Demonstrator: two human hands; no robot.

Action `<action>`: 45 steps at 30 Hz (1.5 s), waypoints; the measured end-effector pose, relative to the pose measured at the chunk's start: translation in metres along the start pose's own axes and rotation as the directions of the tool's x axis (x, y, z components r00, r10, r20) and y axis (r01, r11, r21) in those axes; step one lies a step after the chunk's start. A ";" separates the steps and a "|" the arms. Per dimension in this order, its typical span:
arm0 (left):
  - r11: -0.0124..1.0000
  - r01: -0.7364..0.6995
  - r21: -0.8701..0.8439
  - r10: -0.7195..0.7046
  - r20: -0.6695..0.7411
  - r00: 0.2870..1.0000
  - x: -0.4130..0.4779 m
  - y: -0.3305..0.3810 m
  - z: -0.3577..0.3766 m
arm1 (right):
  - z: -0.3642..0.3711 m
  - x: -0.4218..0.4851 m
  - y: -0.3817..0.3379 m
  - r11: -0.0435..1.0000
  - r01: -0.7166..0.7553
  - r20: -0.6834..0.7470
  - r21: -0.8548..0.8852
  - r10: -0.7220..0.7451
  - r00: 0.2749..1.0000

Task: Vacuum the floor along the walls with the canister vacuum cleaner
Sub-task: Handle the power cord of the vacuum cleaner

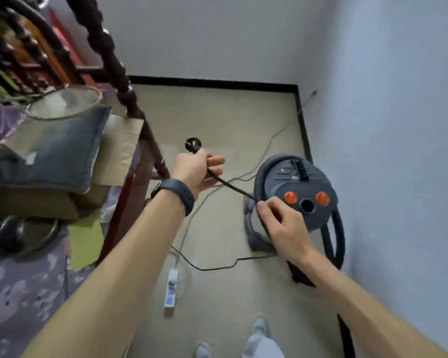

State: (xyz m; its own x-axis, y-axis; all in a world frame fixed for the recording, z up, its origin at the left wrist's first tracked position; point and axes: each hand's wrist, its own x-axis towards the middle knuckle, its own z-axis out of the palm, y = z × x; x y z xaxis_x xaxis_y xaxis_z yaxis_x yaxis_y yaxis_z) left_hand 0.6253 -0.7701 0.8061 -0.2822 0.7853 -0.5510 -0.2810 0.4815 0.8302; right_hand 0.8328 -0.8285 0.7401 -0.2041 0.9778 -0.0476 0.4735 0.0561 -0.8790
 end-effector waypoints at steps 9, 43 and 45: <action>0.709 -0.439 0.552 0.339 0.278 0.899 -0.117 0.055 0.040 | -0.154 -0.058 -0.163 0.974 0.170 -0.163 -0.152 -0.194 0.967; 0.620 -0.752 0.225 0.596 0.490 0.637 -0.184 0.091 0.138 | -0.198 -0.062 -0.153 0.942 0.145 -0.175 -0.303 -0.204 0.963; 0.514 -0.788 0.341 0.642 0.456 0.616 -0.190 0.068 0.148 | -0.213 -0.058 -0.181 0.979 0.190 -0.300 -0.079 -0.205 0.932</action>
State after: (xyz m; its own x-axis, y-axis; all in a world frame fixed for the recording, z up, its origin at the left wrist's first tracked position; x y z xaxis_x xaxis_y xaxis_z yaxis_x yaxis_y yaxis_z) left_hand 0.7954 -0.8293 0.9798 0.0638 0.9705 0.2325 0.3902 -0.2386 0.8893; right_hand 0.9414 -0.8525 1.0029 -0.0299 0.9600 0.2784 0.4924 0.2565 -0.8317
